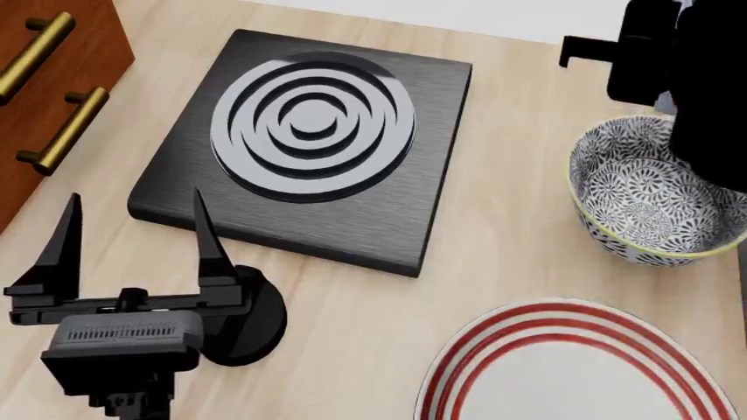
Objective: Pick up the cream cheese and put it in the bowl.
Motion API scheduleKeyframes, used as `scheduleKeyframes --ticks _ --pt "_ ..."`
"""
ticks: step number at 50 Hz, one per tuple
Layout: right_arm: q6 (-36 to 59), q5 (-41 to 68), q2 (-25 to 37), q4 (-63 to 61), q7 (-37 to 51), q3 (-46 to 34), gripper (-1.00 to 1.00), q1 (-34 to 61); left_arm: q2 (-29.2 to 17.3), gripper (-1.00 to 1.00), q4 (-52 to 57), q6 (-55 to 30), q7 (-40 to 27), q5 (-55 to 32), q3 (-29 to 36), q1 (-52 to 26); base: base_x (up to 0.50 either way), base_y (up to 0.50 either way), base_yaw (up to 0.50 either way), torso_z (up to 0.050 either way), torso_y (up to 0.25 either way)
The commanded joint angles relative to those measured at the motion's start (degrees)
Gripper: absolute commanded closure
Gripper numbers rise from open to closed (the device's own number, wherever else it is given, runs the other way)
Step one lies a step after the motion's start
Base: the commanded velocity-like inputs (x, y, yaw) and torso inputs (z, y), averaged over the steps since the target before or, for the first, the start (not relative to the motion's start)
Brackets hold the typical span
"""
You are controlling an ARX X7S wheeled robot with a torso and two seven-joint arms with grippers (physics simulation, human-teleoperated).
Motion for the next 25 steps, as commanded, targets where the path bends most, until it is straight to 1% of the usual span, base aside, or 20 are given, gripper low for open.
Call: scheduleKeyframes --ticks 1,4,17,25 --pt "-0.9 -5.1 -2.5 11.2 -4.3 -2.4 1.00 3.4 -0.2 -1.00 0.4 0.2 0.1 -0.4 0.0 0.2 0.00 0.00 0.00 0.000 0.000" --pt "-1.1 -5.1 -2.5 13.6 -6.0 -2.3 1.00 4.0 0.0 -1.00 -0.4 0.4 -0.3 0.0 0.0 0.0 0.00 0.00 0.00 0.003 0.000" --pt "1.3 -3.6 -2.1 17.1 -5.0 -1.7 1.00 4.7 0.0 -1.00 0.0 -0.1 0.0 -0.5 0.0 0.0 0.00 0.00 0.00 0.000 0.001" --pt "2.3 -3.9 -3.3 20.6 -5.7 -2.4 1.00 5.7 0.0 -1.00 -0.3 0.1 0.3 -0.9 -0.1 0.0 0.00 0.00 0.00 0.000 0.000"
